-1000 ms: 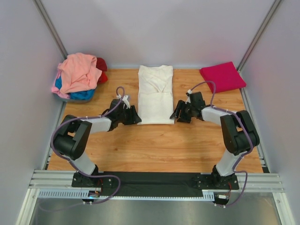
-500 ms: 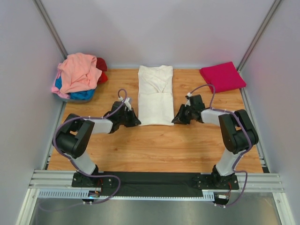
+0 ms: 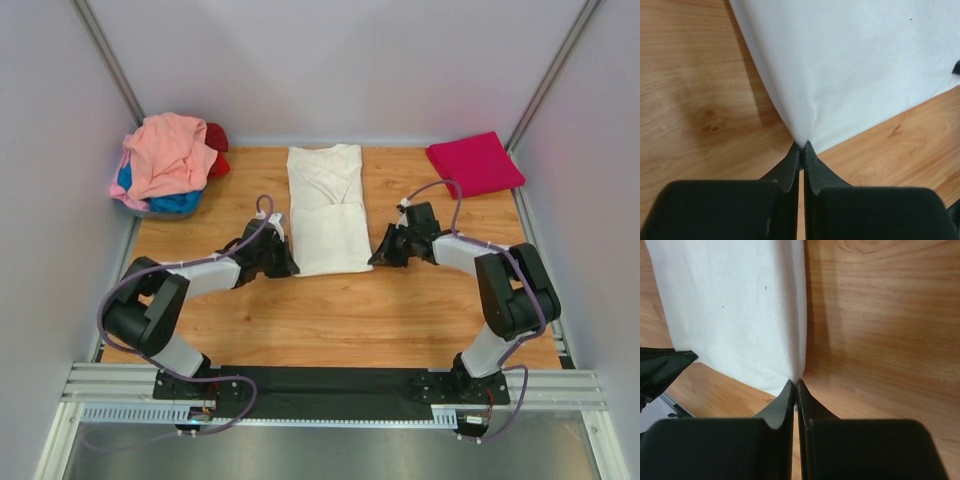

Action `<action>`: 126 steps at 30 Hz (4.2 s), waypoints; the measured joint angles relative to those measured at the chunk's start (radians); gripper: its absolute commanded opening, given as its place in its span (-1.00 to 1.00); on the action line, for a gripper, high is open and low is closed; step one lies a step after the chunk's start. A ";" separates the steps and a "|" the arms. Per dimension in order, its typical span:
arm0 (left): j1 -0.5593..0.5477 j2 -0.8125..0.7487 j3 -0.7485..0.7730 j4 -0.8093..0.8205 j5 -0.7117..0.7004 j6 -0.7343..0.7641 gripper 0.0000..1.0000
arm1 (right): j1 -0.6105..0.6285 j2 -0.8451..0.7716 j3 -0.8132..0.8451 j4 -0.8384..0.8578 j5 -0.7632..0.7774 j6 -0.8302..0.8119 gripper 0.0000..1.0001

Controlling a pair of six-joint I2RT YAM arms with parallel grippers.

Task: Fold and stack the t-shirts
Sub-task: Fold the tshirt

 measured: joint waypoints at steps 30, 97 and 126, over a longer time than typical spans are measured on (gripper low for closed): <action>-0.283 -0.599 0.159 -0.744 -0.331 -0.144 -1.00 | 0.264 -0.650 -0.048 -0.394 0.240 0.094 -0.99; 0.085 0.503 1.141 -0.784 -0.138 0.155 0.09 | -0.060 0.435 0.622 0.000 -0.245 0.008 0.61; 0.033 0.790 1.273 -0.613 -0.018 0.121 -0.03 | -0.029 0.082 -0.119 0.495 -0.470 0.205 0.58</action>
